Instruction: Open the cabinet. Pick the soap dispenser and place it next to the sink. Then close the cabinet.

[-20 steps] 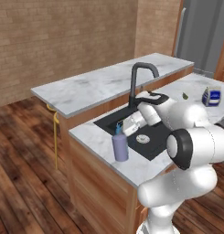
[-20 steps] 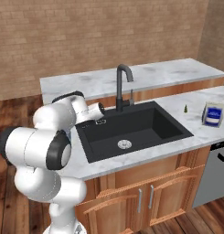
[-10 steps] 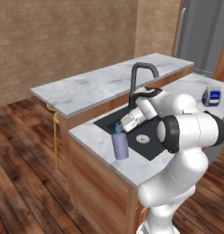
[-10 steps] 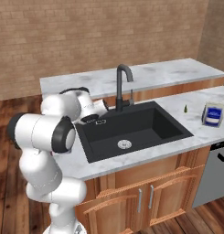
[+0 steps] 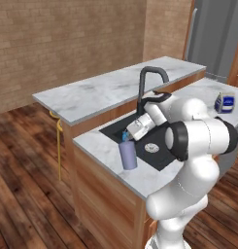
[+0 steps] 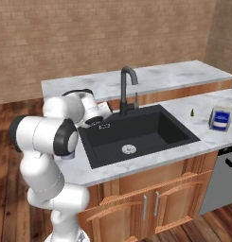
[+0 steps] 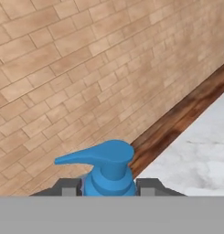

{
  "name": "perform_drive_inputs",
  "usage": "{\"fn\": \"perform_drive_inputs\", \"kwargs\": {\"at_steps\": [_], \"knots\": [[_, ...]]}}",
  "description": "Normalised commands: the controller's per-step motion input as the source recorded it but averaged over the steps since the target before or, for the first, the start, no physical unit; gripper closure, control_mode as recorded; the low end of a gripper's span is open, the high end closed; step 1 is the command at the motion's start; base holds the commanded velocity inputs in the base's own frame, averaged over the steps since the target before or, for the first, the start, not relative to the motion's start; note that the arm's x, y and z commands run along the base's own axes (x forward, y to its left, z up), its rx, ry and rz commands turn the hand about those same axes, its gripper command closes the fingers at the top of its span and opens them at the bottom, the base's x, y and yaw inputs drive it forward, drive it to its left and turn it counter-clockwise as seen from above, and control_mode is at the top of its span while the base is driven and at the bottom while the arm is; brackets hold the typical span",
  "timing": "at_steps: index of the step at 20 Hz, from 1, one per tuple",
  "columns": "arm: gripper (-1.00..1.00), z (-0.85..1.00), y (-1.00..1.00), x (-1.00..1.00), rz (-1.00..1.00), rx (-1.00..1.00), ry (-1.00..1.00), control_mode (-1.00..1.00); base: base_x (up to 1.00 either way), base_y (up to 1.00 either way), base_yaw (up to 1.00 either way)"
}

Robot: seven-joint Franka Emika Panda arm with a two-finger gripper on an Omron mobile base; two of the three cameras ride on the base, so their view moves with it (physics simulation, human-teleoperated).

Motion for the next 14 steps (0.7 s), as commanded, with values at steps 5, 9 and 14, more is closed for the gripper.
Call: {"fn": "perform_drive_inputs", "kwargs": {"at_steps": [5, 9, 14], "knots": [[1.0, -0.02, 0.0, -0.24, 0.02, 0.01, -0.09, -1.0, 0.0, 0.0, 0.0], [1.0, 0.0, 0.0, -0.21, 0.0, 0.02, -0.11, -1.0, 0.0, 0.0, 0.0], [1.0, 0.0, 0.0, -0.15, 0.0, 0.01, -0.13, -1.0, 0.0, 0.0, 0.0]]}}
